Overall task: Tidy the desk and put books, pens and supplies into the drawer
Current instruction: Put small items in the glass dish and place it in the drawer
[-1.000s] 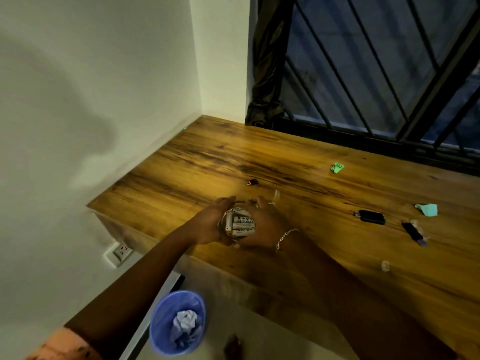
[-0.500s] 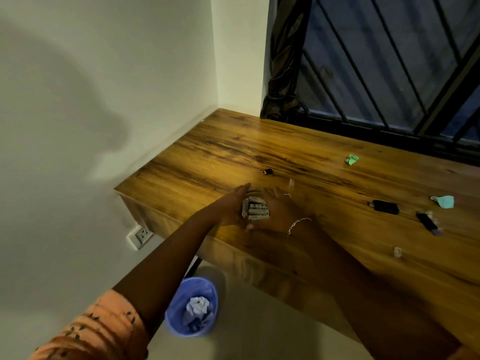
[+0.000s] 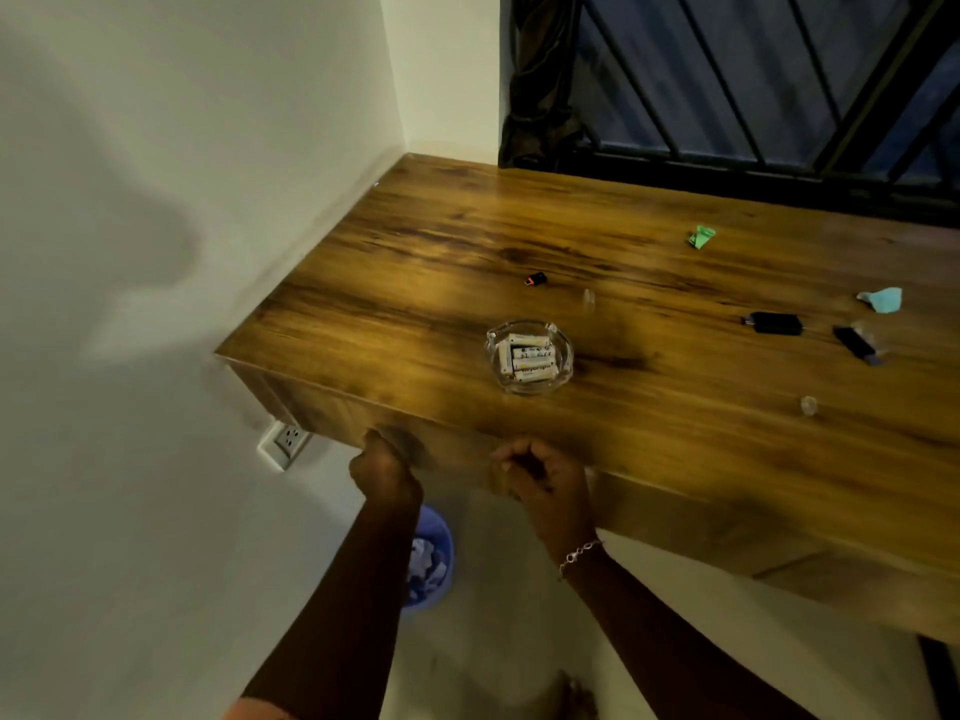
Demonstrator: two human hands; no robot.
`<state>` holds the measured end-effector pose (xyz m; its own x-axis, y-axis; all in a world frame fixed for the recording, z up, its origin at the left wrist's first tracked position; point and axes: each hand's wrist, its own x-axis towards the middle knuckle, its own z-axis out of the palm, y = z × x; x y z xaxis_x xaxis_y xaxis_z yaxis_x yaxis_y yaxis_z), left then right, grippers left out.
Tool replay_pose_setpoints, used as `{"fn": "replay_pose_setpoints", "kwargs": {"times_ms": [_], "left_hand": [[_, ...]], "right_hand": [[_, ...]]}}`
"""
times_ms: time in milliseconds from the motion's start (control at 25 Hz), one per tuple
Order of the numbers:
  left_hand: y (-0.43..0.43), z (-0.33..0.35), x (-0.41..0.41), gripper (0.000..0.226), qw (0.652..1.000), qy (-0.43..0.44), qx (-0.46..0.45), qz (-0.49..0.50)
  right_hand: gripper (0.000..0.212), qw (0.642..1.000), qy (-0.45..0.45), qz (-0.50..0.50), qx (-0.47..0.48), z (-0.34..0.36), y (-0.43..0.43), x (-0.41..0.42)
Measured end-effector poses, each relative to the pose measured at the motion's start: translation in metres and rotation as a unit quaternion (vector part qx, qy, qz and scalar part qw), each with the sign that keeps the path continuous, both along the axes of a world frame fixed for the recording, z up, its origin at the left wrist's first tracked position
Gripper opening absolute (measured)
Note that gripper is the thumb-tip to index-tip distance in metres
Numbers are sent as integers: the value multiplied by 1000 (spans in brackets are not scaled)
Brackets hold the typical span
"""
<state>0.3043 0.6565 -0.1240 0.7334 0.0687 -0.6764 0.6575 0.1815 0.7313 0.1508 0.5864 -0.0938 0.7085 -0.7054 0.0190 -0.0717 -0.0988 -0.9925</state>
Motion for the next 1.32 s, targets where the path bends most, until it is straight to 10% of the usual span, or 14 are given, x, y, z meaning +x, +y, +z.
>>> {"fn": "replay_pose_setpoints", "kwargs": {"times_ms": [80,240,520,840,1040,1120,1200,1320], "left_hand": [[5,-27,3,59,992,68,-89,-60],[-8,-58,-8,83,964,117,-147,-187],[-9,-63,-15,94,950,143,-197,-197],[10,-63,-32,91,958,128,-175,-186],[43,-41,-57,61,967,72,-35,-244],[56,-18,-78,38,953,-91,39,-286],[68,7,-91,27,863,-372,126,-319],[67,17,-77,35,610,-651,225,-391]], "right_hand": [[29,982,46,-53,177,-23,4,0],[21,810,29,-214,545,-71,-11,-10],[29,724,-100,-363,578,-98,-31,-30],[24,722,-78,-363,583,-110,-16,-44],[23,826,130,-201,510,-59,20,-54],[16,891,199,-55,405,-24,32,-50],[12,960,183,14,213,7,40,-48],[20,975,182,-17,-127,32,37,-47]]}}
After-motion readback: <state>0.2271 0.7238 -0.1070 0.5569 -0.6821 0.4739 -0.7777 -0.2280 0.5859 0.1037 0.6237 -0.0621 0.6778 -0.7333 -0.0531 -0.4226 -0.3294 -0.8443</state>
